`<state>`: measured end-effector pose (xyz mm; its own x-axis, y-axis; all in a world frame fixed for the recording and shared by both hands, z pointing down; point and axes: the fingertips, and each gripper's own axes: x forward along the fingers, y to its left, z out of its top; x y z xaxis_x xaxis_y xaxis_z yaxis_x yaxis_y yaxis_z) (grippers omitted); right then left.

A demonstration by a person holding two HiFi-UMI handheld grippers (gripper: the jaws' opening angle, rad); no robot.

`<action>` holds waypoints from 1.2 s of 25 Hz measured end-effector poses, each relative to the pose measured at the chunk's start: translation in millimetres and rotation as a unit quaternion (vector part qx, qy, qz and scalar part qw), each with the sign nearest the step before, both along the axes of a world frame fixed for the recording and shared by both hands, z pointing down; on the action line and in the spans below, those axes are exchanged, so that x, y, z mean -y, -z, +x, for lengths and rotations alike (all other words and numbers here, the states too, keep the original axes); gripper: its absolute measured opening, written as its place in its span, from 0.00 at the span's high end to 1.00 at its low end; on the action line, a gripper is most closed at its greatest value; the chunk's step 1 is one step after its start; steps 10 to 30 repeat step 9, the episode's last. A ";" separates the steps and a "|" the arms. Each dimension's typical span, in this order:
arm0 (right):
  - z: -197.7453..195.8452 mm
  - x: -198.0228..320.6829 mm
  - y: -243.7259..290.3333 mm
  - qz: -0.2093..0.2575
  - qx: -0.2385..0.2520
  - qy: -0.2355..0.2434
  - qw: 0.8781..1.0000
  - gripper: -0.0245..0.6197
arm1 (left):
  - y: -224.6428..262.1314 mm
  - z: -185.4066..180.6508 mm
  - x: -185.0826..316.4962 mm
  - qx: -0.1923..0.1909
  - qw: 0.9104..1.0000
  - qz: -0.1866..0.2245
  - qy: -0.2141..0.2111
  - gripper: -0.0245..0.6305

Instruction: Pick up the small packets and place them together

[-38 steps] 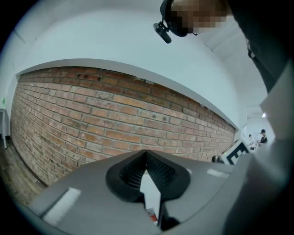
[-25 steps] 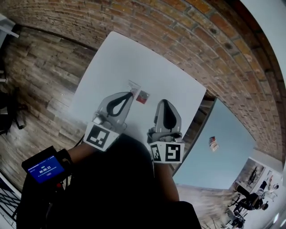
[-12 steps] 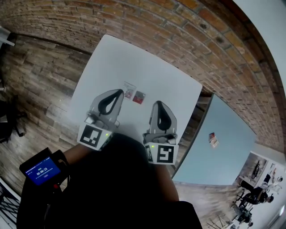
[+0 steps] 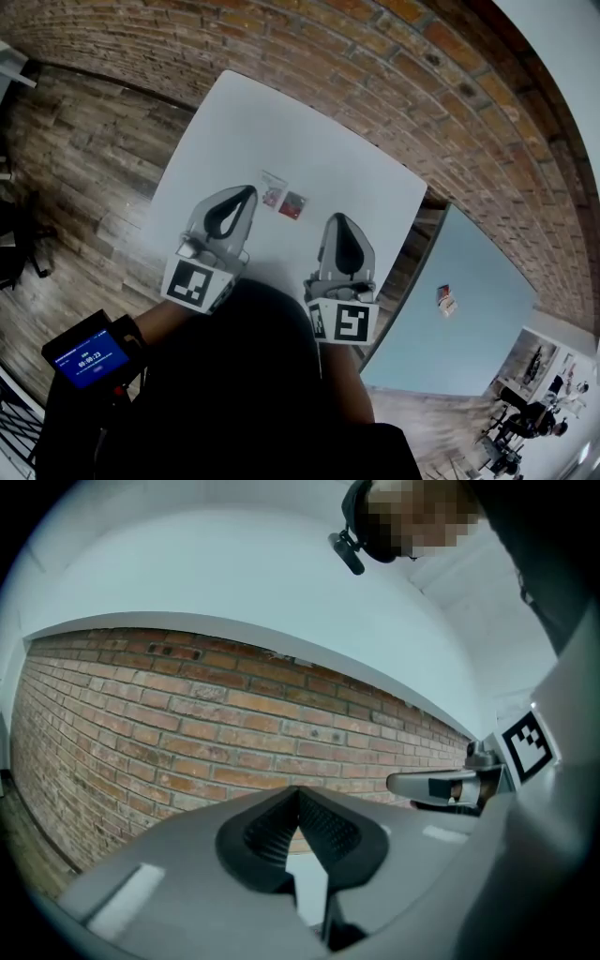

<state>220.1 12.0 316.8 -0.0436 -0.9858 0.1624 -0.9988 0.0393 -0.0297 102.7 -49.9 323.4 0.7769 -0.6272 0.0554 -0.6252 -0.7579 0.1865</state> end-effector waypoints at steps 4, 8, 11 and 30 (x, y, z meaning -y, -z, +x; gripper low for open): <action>-0.6 5.1 0.3 0.000 -0.001 0.005 1.000 0.96 | -0.8 -1.0 1.4 0.001 1.000 -0.004 0.005 0.96; 0.0 5.7 -5.2 -0.004 -0.001 0.006 1.000 0.96 | -5.1 -4.8 2.1 0.010 1.000 0.002 0.006 0.96; 0.2 5.5 -7.0 -0.006 -0.001 0.006 1.000 0.96 | -6.6 -6.0 2.1 0.014 1.000 0.005 0.006 0.96; 0.2 5.5 -7.0 -0.006 -0.001 0.006 1.000 0.96 | -6.6 -6.0 2.1 0.014 1.000 0.005 0.006 0.96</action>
